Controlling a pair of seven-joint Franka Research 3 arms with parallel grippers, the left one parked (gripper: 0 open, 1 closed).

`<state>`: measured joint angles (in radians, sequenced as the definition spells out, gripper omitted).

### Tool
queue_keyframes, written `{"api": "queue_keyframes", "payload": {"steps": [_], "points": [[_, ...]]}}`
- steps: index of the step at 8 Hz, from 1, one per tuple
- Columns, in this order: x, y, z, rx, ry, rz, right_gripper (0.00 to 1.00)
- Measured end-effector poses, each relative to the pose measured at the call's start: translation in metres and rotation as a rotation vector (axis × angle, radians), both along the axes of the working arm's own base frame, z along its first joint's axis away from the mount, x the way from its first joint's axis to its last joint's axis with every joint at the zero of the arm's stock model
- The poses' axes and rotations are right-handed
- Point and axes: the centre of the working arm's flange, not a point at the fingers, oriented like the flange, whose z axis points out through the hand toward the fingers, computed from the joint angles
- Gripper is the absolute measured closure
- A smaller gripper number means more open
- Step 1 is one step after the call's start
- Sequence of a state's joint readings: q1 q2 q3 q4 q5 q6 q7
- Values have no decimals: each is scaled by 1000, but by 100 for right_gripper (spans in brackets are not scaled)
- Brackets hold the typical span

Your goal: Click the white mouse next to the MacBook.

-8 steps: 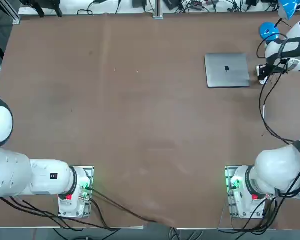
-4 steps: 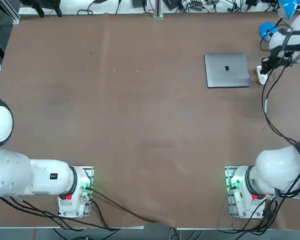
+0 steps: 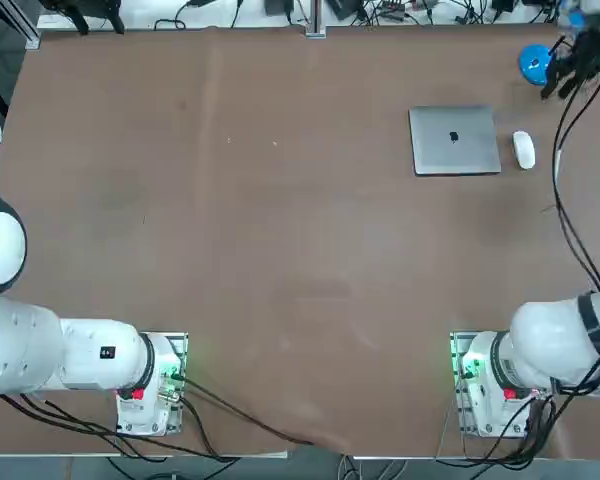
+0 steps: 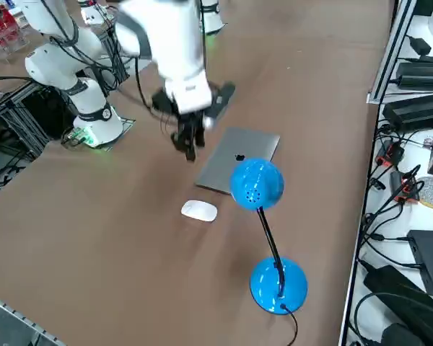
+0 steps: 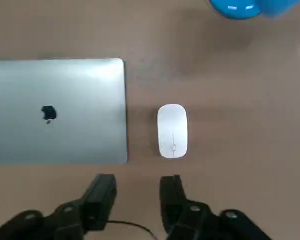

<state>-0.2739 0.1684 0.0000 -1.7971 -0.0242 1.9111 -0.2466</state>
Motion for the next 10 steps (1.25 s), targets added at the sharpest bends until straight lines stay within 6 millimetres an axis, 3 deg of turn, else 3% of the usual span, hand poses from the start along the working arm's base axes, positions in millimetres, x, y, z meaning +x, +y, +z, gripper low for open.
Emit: {"api": "queue_keyframes", "payload": {"steps": [2,5,7,10], "points": [[12,39,64,-6,-13,-2,2],[7,114,130,-18,-96,-6,0],[-10,153,155,-16,-93,-2,0],[-29,172,174,-15,-75,9,0]]}}
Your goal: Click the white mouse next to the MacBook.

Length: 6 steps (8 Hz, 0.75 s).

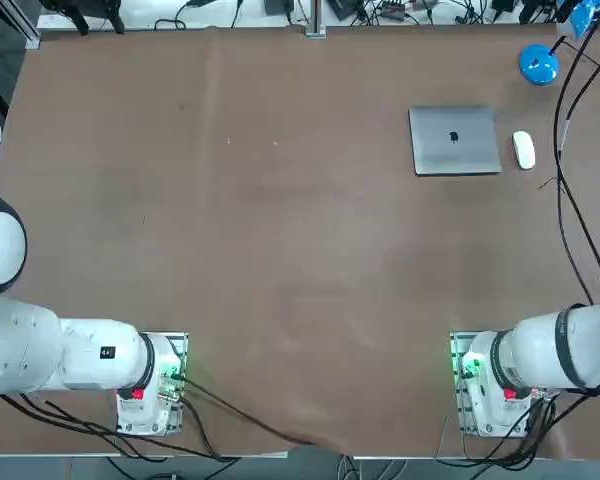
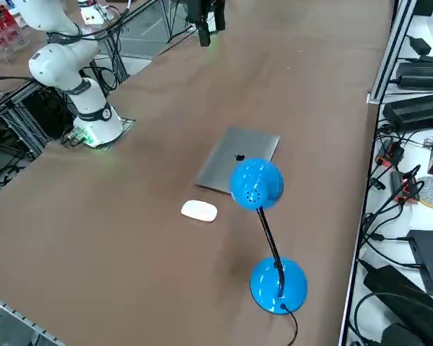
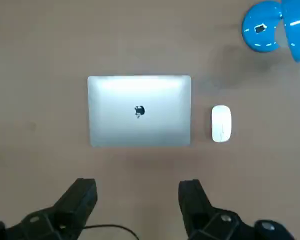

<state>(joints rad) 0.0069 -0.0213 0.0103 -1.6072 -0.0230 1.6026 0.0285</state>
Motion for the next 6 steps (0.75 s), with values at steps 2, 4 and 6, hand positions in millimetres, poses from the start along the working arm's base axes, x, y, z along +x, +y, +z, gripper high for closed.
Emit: {"api": "queue_keyframes", "payload": {"steps": [2,4,6], "points": [[-11,6,4,-1,41,10,0],[-16,12,1,-1,75,28,0],[-16,5,0,1,87,53,0]]}}
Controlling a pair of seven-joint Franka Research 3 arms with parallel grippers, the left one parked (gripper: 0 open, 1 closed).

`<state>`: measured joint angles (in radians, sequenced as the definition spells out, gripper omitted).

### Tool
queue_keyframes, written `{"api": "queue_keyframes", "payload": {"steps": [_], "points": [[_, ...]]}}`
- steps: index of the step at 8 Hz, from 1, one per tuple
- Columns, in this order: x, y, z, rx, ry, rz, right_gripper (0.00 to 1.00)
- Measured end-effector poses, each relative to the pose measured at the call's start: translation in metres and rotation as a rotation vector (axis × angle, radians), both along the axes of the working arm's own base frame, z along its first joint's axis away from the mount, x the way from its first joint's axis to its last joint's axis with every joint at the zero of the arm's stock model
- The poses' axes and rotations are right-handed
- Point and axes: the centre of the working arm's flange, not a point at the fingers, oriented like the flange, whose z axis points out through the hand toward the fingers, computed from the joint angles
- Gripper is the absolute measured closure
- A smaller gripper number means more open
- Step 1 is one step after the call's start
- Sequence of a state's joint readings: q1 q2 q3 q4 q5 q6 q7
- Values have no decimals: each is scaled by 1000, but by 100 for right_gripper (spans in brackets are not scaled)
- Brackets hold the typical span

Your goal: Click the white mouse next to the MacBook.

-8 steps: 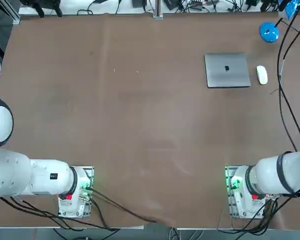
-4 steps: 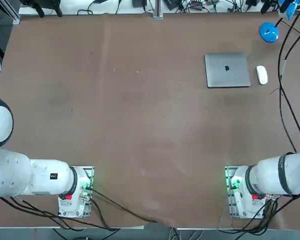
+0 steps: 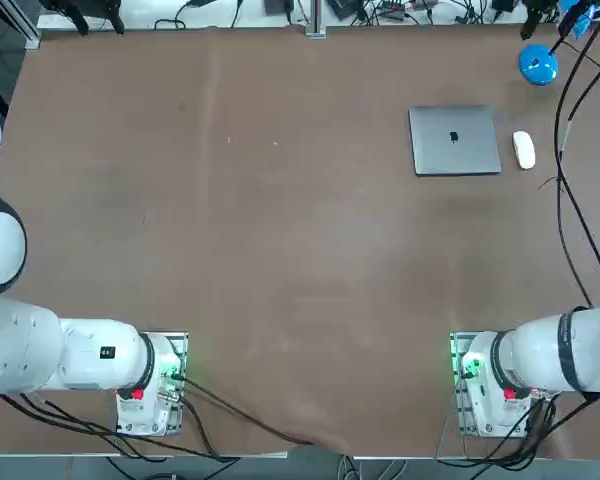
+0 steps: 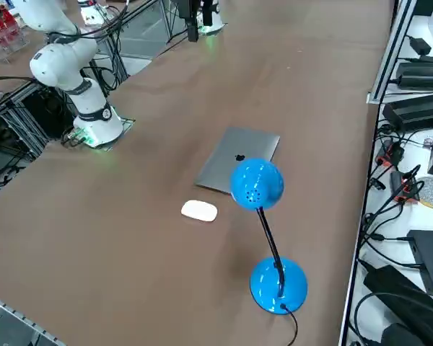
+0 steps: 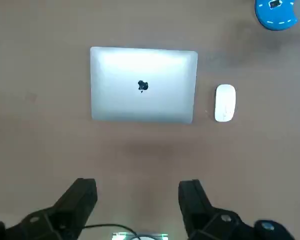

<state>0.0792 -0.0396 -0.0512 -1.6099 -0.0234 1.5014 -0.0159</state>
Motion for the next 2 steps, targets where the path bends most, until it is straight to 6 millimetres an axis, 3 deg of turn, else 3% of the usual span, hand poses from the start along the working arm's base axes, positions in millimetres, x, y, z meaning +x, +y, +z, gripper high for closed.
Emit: {"api": "queue_keyframes", "payload": {"steps": [2], "points": [[0,-1,0,1,1,6,0]]}}
